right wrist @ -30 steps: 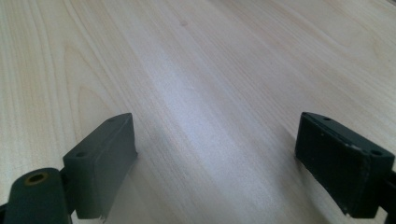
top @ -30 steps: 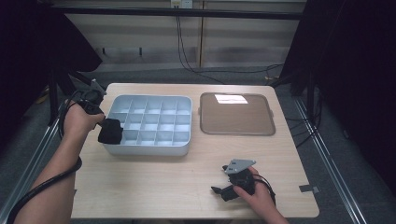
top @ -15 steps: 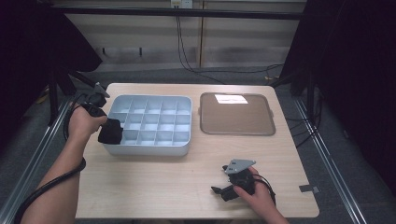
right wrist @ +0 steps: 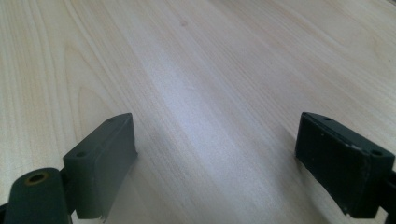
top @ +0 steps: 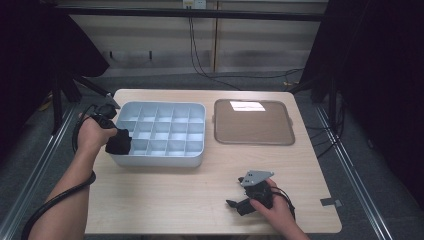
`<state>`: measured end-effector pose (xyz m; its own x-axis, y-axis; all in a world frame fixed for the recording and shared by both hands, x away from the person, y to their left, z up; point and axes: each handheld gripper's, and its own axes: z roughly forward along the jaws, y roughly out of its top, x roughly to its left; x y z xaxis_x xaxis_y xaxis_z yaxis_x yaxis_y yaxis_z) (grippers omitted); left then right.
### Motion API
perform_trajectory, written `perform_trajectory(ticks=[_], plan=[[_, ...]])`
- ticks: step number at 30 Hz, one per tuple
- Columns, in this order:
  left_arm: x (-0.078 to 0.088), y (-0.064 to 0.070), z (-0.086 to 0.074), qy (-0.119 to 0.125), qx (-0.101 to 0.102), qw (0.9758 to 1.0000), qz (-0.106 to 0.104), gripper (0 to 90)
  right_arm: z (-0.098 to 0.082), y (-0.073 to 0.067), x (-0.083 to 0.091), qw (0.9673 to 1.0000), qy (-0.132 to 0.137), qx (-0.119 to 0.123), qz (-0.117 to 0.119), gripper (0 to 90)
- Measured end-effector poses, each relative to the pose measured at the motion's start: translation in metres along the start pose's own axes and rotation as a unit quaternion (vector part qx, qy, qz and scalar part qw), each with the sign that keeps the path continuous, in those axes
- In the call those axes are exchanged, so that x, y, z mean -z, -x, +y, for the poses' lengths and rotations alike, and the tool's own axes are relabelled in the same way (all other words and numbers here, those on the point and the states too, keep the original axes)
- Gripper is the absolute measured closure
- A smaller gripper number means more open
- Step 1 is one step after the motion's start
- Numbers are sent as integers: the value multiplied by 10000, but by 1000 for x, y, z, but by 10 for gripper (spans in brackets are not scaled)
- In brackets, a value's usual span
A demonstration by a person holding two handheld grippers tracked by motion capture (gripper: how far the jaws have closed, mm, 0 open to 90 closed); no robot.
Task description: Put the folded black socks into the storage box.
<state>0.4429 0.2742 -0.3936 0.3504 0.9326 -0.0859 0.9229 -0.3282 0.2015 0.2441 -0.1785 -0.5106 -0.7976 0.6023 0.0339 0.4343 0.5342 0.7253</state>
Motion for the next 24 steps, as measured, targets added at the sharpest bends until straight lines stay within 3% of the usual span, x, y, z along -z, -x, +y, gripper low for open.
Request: perform_trajectory(ticks=[24], plan=[[-13, 0, -4, -91, 40, 9999, 54, 900, 0, 0, 0, 10000, -3, -12, 0, 117]])
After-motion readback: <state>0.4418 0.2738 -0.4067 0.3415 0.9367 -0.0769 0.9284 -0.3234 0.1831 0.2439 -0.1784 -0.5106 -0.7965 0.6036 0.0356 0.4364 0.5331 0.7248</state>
